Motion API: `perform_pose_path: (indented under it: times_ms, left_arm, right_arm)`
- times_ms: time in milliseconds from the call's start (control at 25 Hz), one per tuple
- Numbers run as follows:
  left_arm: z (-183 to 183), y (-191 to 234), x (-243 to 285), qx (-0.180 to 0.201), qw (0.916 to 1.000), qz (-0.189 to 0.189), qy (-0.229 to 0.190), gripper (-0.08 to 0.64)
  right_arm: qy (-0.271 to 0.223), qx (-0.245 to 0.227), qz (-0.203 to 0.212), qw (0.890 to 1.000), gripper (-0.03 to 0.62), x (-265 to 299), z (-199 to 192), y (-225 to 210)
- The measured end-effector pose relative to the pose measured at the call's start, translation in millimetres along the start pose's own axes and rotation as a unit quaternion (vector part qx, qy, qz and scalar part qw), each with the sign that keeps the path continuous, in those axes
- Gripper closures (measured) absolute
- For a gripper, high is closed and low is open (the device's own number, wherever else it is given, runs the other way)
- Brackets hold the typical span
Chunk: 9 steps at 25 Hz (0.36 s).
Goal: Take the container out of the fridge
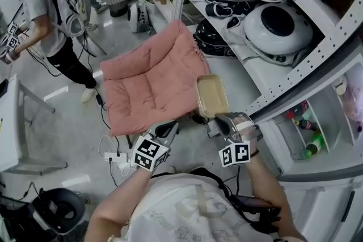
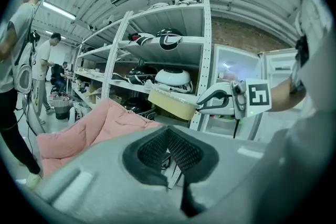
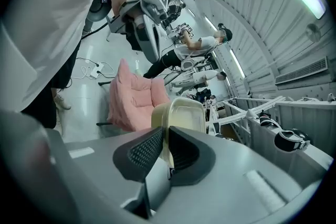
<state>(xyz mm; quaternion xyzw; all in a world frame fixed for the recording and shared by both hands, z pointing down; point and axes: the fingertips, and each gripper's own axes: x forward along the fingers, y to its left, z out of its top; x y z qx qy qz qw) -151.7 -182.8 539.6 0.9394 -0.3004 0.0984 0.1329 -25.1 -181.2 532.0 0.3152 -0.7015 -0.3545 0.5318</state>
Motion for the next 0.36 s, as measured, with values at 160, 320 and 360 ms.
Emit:
perform_pose_path:
  times_ms: [160,320,360]
  left_arm:
    - [-0.8,-4.3,8.4,0.003,0.9999,-0.008,0.005,0.557]
    - [1.7,-8.7,18.1,0.005,0.9999,-0.012,0.007,0.557]
    - [2.3,-9.9,20.5,0.005,0.9999,-0.013,0.007,0.557]
  right_arm:
    - [-0.001,0.001,0.003,1.000,0.548,1.5,-5.9,2.7]
    - [0.002,0.001,0.007,1.000,0.548,-1.2,-14.1,2.1]
    - [0.002,0.001,0.009,1.000,0.548,-1.9,-15.9,2.0]
